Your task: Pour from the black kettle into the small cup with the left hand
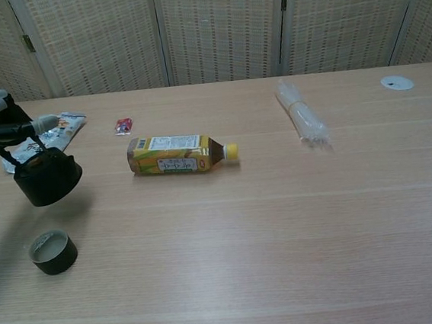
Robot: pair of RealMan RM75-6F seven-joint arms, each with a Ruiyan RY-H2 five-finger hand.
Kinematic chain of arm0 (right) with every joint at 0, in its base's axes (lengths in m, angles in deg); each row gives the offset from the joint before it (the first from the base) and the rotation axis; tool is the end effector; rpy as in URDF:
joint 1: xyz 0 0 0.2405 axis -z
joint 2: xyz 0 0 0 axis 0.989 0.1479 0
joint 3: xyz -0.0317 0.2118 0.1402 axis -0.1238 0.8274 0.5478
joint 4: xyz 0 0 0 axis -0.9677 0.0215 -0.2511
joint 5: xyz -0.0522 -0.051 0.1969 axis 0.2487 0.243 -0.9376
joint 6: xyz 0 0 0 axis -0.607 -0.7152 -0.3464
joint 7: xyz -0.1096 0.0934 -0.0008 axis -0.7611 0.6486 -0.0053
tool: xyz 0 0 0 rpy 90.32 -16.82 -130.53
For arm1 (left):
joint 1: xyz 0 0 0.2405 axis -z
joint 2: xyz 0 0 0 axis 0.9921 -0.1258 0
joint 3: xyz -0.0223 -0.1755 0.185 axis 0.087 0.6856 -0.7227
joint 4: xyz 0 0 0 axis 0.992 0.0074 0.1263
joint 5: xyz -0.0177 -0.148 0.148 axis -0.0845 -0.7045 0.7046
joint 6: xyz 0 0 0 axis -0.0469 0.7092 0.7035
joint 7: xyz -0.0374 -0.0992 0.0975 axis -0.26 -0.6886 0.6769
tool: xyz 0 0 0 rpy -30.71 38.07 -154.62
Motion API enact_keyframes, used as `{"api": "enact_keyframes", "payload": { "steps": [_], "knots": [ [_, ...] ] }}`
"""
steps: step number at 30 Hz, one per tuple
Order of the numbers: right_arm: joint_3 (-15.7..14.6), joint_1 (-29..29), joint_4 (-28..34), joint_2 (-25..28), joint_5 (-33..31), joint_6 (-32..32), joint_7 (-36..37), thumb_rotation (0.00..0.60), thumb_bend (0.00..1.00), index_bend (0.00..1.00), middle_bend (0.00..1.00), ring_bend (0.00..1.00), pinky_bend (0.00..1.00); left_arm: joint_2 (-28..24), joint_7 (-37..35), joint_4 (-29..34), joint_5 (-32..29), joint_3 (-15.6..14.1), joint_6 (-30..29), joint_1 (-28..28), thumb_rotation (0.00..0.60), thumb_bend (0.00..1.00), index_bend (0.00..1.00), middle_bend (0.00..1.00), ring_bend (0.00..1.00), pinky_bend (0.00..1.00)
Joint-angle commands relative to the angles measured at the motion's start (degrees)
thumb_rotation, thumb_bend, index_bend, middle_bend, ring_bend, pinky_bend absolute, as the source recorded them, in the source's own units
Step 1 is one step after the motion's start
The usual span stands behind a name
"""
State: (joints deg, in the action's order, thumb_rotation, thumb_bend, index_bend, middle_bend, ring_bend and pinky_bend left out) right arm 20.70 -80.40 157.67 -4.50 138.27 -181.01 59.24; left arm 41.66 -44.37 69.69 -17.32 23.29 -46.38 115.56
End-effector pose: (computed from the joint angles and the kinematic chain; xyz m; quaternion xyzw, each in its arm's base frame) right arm -0.3292 -0.1488 0.1969 0.5717 -0.3566 0.4056 0.6176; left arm -0.2500 0.3606 0.0433 -0.6246 -0.4624 -0.4113 0.4764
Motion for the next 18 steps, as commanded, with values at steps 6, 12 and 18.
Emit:
{"api": "enact_keyframes", "payload": {
  "steps": [6,12,18],
  "knots": [
    [0.03,-0.13,-0.38,-0.26,-0.47,0.61,0.11,0.6,0.17,0.22,0.23,0.31,0.1,2.93,0.84,-6.11,-0.17,-0.62,1.05,1.28,0.211,0.26,0.98,1.0,0.81,0.23],
    [0.12,-0.16,-0.7,-0.41,-0.71,0.76,0.27,0.6,0.17,0.22,0.23,0.31,0.1,5.17,1.24,-10.31,-0.56,-0.89,1.92,1.98,0.21,0.25,0.97,1.0,0.81,0.23],
    [0.16,-0.23,-0.94,-0.61,-0.97,1.07,0.37,0.6,0.17,0.22,0.23,0.31,0.1,7.06,2.19,-13.85,0.74,-2.08,1.47,2.2,0.211,0.26,0.96,1.0,0.8,0.23]
  ]
}}
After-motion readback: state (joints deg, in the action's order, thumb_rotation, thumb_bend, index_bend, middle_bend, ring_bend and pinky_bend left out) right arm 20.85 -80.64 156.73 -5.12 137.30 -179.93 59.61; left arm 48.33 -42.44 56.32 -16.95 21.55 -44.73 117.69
